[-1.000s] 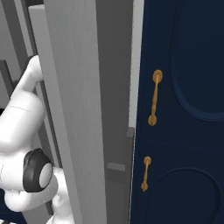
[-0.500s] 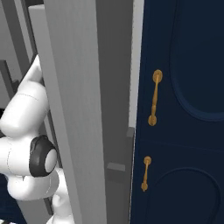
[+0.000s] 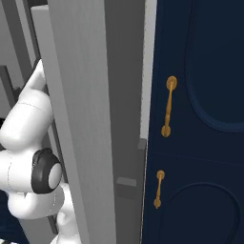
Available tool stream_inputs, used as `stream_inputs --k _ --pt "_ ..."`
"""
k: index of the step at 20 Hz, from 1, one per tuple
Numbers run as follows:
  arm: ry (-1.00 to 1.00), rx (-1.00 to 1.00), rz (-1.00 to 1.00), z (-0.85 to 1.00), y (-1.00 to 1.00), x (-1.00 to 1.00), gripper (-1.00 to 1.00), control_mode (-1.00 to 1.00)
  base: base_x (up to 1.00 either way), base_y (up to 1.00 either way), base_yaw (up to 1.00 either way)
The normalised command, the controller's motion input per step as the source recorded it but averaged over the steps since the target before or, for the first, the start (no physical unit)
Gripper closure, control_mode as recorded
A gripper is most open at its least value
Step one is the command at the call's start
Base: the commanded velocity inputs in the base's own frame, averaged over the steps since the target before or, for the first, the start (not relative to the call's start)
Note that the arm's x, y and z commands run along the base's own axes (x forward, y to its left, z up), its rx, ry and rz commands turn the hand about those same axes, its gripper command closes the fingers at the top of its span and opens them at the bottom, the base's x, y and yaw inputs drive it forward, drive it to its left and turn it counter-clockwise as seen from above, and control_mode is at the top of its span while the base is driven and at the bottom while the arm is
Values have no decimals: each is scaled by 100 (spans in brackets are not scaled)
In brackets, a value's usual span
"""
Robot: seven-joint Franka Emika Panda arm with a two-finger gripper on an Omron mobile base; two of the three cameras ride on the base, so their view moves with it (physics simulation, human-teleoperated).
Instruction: Take the strawberry from the fridge and place it on top of the pancake, located on the dining counter.
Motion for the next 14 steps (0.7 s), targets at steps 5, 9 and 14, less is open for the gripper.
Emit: stream_inputs --k 5,9,14 --pt "-1 0 0 -10 0 -8 100 -100 0 0 0" --pt "-5 0 3 12 3 -87 100 -100 0 0 0" --pt "-1 1 1 25 26 -100 100 -100 0 0 0"
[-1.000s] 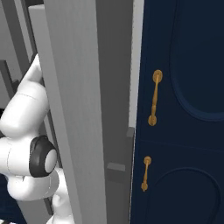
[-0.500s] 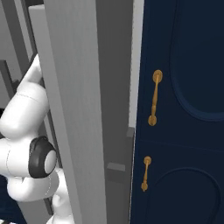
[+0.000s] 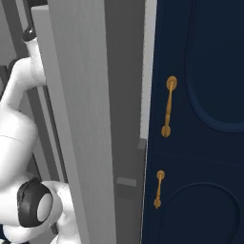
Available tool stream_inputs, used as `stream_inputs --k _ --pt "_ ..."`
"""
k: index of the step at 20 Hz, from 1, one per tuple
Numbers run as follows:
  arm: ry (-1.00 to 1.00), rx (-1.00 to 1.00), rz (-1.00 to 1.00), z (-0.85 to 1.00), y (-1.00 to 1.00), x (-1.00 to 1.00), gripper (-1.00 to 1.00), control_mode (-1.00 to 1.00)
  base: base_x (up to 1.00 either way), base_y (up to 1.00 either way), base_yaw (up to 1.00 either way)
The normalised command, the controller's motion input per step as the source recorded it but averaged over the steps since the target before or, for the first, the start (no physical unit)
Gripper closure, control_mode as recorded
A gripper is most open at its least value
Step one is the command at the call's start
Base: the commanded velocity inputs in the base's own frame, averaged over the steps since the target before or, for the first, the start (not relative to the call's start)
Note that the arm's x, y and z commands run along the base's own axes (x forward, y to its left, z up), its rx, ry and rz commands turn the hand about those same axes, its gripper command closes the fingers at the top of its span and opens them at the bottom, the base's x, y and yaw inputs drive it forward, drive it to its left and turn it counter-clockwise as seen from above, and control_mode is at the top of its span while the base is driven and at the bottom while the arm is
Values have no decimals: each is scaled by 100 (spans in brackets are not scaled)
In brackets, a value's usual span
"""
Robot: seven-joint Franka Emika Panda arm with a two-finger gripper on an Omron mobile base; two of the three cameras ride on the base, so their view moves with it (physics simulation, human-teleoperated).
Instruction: Take the strawberry from the fridge and place it on top of the pancake, located on the dining counter.
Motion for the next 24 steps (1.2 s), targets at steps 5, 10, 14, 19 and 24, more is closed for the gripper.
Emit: stream_inputs --k 5,10,14,19,24 --pt "0 4 0 6 27 -98 100 -100 0 0 0" --pt "-1 5 0 -7 5 -100 100 -100 0 0 0" --pt "4 0 0 -54 10 -60 100 -100 0 0 0" --pt "1 6 1 -42 5 -23 100 -100 0 0 0" --pt "0 9 0 0 1 -41 100 -100 0 0 0"
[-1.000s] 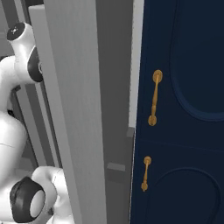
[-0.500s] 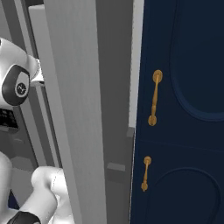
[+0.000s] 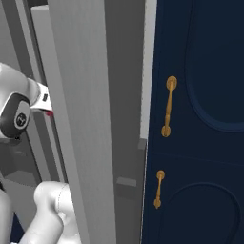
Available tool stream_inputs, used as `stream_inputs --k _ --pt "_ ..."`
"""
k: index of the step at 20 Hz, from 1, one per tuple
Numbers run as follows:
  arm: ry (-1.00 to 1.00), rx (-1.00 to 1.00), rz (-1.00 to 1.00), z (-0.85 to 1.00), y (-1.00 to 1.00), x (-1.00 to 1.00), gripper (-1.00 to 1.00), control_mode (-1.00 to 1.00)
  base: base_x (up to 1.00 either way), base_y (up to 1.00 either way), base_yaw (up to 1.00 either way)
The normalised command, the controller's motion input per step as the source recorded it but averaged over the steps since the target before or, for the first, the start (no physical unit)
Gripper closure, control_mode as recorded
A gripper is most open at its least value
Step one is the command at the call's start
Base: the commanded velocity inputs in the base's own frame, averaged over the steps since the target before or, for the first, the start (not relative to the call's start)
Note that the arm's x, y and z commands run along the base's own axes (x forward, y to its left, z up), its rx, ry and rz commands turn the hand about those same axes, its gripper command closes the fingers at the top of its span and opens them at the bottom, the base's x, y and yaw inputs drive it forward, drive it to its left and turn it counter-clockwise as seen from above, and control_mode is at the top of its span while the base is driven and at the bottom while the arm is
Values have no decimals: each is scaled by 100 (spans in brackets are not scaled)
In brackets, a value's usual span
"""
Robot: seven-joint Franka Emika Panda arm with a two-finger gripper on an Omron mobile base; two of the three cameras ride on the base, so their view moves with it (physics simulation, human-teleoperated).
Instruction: Take the strawberry from the fridge and place it on top of the pancake, located on the dining counter.
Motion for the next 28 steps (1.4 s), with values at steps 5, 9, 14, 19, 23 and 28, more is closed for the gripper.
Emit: stream_inputs --k 5,9,14,19,23,28 --pt "-3 2 0 -5 9 -59 100 -100 0 0 0" --pt "-2 0 0 -3 8 -25 100 100 -75 30 0" --pt "0 0 0 0 0 0 100 100 -100 50 0" --pt "0 0 0 0 0 0 100 100 -100 58 3" --pt "0 0 0 0 0 0 100 100 -100 58 2" --pt "0 0 0 0 0 0 100 100 -100 54 1"
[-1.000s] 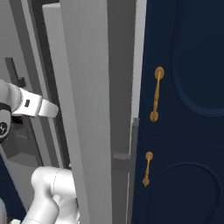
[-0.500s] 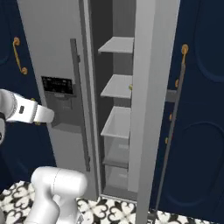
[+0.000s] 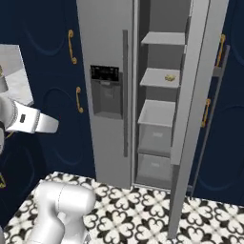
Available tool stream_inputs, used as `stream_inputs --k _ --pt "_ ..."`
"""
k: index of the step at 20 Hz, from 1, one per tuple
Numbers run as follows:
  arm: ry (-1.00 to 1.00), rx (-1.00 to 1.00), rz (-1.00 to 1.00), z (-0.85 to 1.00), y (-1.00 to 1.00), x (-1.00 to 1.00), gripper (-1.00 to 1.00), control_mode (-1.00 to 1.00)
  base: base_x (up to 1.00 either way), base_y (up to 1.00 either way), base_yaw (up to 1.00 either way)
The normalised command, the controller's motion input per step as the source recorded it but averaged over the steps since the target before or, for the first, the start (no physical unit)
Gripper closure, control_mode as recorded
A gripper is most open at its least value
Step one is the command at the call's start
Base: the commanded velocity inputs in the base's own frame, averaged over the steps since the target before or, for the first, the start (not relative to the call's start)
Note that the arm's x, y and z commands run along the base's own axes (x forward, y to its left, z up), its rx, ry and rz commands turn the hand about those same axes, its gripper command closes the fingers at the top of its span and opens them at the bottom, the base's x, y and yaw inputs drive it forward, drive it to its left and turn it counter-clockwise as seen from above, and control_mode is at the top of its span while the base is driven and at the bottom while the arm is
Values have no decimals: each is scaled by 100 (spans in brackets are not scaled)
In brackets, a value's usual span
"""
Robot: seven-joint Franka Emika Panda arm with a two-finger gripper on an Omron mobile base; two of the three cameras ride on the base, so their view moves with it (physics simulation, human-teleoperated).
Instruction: Take the strawberry from the fridge and place it on top of the pancake, located on the dining counter.
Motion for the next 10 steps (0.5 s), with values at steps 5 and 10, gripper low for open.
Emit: stream_inputs --k 5,10 --pt "0 0 0 0 0 0 100 100 -100 43 0" --pt "0 0 0 0 0 0 100 100 -100 31 0"
